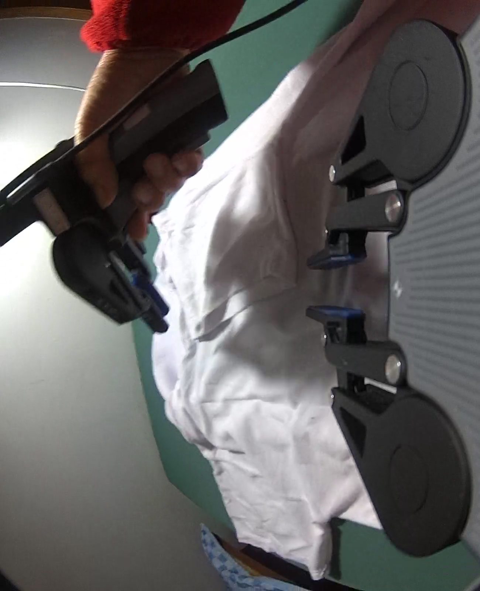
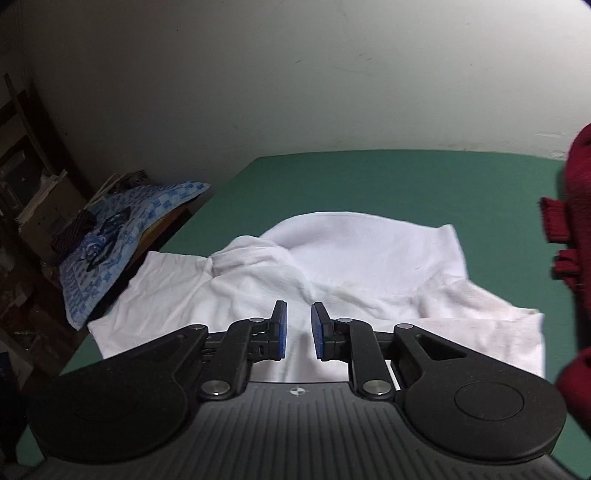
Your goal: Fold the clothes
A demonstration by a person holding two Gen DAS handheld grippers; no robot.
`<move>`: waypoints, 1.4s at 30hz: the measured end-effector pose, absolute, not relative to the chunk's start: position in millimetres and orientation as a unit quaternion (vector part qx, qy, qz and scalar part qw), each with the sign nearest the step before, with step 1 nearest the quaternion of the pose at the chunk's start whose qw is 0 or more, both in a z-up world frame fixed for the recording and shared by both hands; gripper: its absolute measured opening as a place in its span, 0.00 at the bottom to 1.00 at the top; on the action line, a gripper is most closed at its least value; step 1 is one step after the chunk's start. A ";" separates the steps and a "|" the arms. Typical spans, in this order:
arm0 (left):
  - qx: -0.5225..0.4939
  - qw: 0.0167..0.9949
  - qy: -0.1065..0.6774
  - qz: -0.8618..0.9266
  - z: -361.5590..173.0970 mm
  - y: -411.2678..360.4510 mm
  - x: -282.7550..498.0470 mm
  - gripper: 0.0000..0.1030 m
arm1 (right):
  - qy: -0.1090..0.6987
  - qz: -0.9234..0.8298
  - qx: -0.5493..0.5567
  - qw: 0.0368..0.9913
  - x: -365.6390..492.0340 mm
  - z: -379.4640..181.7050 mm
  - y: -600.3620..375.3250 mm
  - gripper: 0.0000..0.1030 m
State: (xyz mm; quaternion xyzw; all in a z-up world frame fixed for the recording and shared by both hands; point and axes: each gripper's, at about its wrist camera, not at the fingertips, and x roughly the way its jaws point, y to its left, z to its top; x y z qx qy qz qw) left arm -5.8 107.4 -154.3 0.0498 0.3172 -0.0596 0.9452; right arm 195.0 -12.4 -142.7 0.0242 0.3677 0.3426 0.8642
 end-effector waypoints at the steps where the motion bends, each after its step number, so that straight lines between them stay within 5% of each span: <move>1: 0.049 0.947 0.311 -0.065 -150.8 106.0 -2.1 0.31 | 0.368 0.344 0.012 0.864 189.2 -141.6 -17.5 0.17; 4: 0.026 0.943 0.318 -0.092 -153.1 103.0 22.8 0.40 | 0.381 0.365 0.001 0.850 173.6 -145.2 -27.2 0.16; 7: 0.011 0.932 0.346 -0.108 -166.2 101.1 49.9 0.33 | 0.387 0.363 0.000 0.848 162.3 -152.0 -31.1 0.17; 9: 0.004 0.924 0.365 -0.115 -175.2 102.1 63.5 0.13 | 0.388 0.344 0.021 0.855 159.2 -156.7 -37.3 0.18; 16: -0.034 0.928 0.357 -0.103 -168.8 124.8 38.8 0.08 | 0.392 0.297 0.142 0.859 125.3 -168.6 -80.0 0.23; 21: -0.004 0.927 0.361 -0.103 -176.0 122.1 29.0 0.20 | 0.394 0.275 0.176 0.859 95.6 -174.2 -99.1 0.25; 29: 0.015 0.944 0.309 -0.115 -134.3 127.9 32.8 0.22 | 0.428 0.209 0.099 0.874 58.4 -182.0 -108.4 0.24; 32: 0.017 0.938 0.316 -0.142 -131.0 122.1 56.5 0.34 | 0.433 0.194 0.095 0.875 30.0 -179.4 -118.0 0.24; 36: 0.051 0.912 0.377 -0.150 -171.7 113.6 84.3 0.32 | 0.433 0.186 0.084 0.878 -21.4 -170.8 -127.3 0.25; 42: 0.129 0.920 0.337 -0.153 -166.9 112.7 59.4 0.33 | 0.462 0.141 0.032 0.875 -131.0 -167.3 -130.3 0.30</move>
